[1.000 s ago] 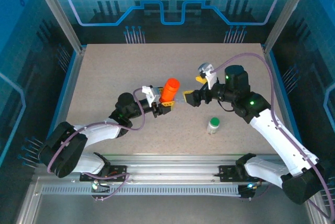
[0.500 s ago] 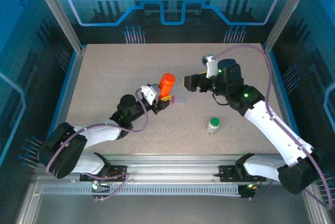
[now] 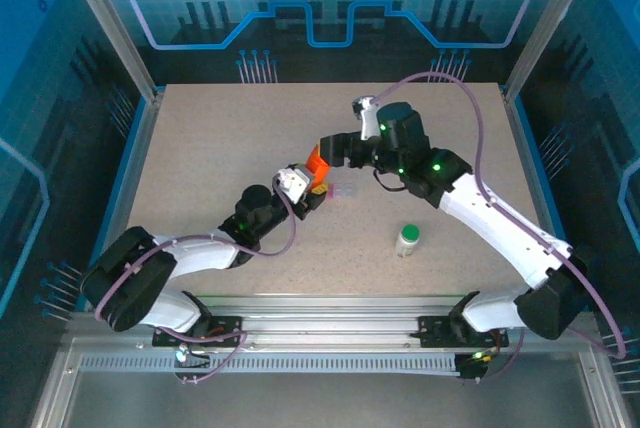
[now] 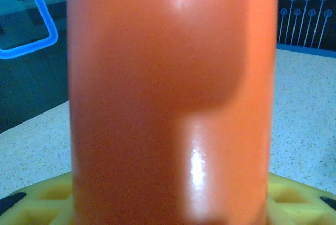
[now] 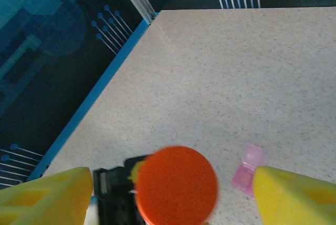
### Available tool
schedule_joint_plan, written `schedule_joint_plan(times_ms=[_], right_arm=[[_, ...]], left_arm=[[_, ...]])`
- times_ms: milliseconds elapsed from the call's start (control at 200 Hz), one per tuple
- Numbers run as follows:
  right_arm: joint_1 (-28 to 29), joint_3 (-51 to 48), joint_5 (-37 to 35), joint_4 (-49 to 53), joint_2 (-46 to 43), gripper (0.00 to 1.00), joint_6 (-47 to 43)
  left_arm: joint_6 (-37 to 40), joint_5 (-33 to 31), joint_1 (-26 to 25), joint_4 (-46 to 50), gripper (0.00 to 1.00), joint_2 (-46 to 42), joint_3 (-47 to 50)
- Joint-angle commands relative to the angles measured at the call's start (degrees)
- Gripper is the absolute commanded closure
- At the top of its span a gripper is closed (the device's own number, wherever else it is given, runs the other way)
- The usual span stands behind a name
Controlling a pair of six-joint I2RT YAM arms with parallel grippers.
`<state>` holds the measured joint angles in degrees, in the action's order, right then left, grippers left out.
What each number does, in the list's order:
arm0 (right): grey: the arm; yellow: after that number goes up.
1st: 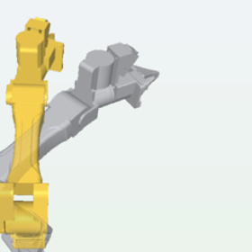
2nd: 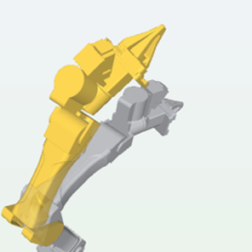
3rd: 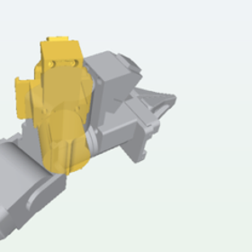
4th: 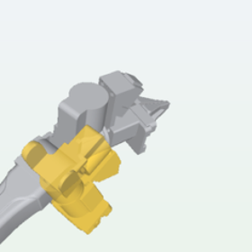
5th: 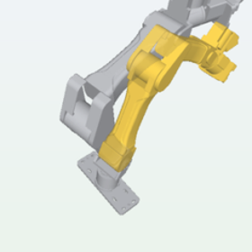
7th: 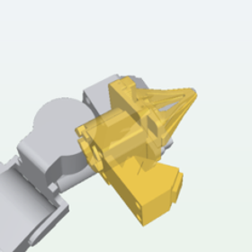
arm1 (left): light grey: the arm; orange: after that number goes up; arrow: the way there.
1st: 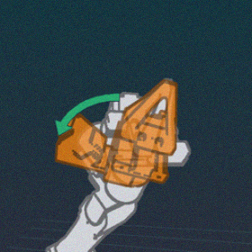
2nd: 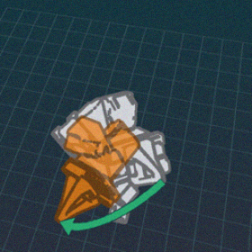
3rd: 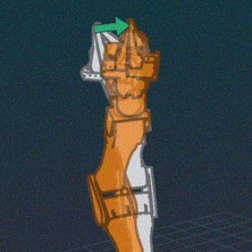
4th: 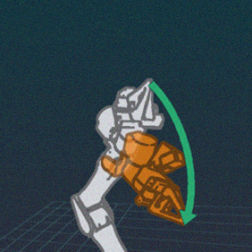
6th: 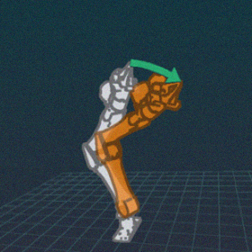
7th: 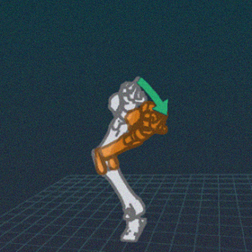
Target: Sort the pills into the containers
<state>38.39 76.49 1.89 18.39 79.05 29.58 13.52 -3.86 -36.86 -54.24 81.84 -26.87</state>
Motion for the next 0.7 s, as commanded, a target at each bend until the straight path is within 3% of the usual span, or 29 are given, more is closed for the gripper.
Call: schedule_joint_plan(times_ms=[0, 280, 460, 695], right_arm=[[1.50, 2.42, -0.79, 0.08, 2.60, 0.20, 0.48], [2.23, 2.84, -2.77, 1.90, 6.18, 0.23, -0.40], [2.66, 1.64, -1.90, 1.47, 7.00, 0.34, 0.55], [3.62, 0.23, -1.67, 0.62, 7.00, 0.41, 1.55]], left_arm=[[1.36, -2.10, -0.64, -1.76, 0.83, 0.68, -2.00], [1.83, -2.82, -1.30, -2.78, 0.84, 0.76, -1.70], [1.49, -3.45, -1.61, -4.11, 0.84, 1.34, -1.08], [1.47, -3.96, -1.78, -4.92, 0.84, 1.91, -1.33]])
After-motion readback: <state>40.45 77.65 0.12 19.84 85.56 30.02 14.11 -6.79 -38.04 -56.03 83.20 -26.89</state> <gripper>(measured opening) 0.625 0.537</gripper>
